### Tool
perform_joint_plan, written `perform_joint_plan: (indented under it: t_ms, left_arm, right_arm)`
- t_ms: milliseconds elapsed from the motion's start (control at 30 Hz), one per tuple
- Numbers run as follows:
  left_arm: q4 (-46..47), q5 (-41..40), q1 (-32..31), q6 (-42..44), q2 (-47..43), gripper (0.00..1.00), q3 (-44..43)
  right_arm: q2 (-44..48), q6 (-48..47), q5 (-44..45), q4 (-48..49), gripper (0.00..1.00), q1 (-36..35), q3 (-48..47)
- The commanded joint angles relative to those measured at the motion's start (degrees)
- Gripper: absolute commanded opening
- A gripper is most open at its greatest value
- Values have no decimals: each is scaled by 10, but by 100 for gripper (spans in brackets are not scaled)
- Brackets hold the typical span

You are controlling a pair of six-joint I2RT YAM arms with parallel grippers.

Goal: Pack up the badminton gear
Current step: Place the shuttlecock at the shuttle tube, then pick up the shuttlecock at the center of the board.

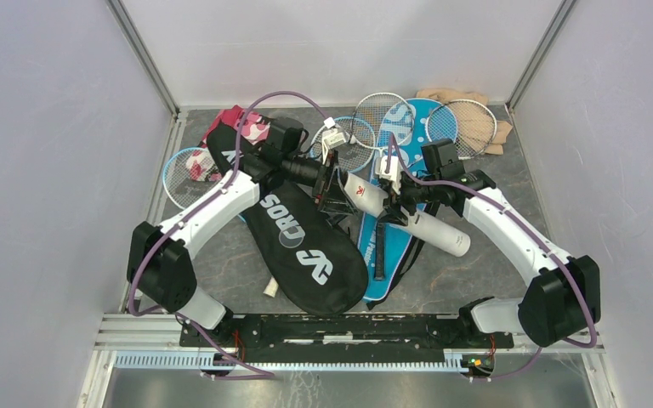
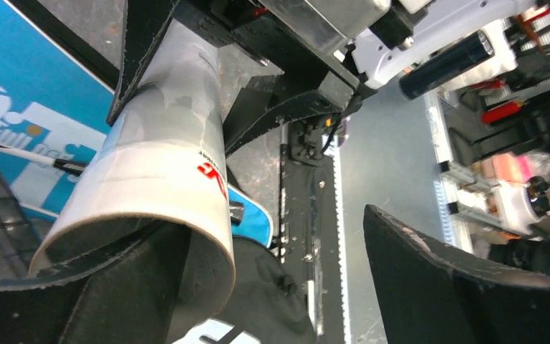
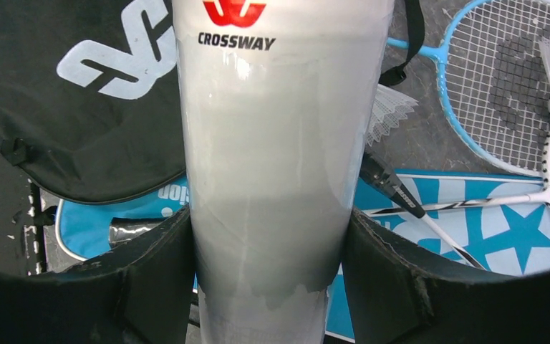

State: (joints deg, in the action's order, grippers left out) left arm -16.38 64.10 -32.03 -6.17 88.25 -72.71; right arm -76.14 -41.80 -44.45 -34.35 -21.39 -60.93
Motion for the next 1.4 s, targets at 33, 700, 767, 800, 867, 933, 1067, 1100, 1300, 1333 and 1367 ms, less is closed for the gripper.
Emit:
perform_joint_plan:
  t_ms: [33, 700, 767, 800, 867, 933, 1067, 1100, 1300, 1333, 1367]
  left_arm:
    - [-98, -28, -3, 119, -16, 99, -54]
    - [-190, -172, 80, 210, -26, 99, -138]
    - [-182, -177, 80, 229, -12, 98, -137]
    - [-174, -185, 79, 233, -3, 98, -137]
    - [-162, -200, 79, 240, 21, 97, -143]
    - [-160, -220, 74, 260, 49, 96, -154]
    - [-162, -305, 55, 278, 116, 92, -198]
    - [-157, -329, 52, 259, 135, 91, -210]
    - [-69, -416, 50, 141, 226, 88, -250]
    - [-59, -426, 51, 133, 240, 87, -261]
    - [-52, -436, 53, 128, 257, 86, -275]
  right_arm:
    - [11, 10, 39, 43, 13, 2, 3]
    - [46, 47, 80, 58, 13, 82, 46]
    - [54, 63, 93, 67, 13, 96, 53]
    - [57, 72, 100, 72, 13, 103, 56]
    - [62, 87, 115, 82, 13, 115, 61]
    - [65, 98, 128, 88, 13, 125, 66]
    - [73, 114, 141, 103, 12, 144, 80]
    - [77, 116, 144, 108, 12, 149, 85]
    - [90, 119, 139, 116, 12, 163, 98]
    - [91, 118, 137, 115, 12, 164, 98]
    - [92, 118, 137, 116, 12, 165, 99]
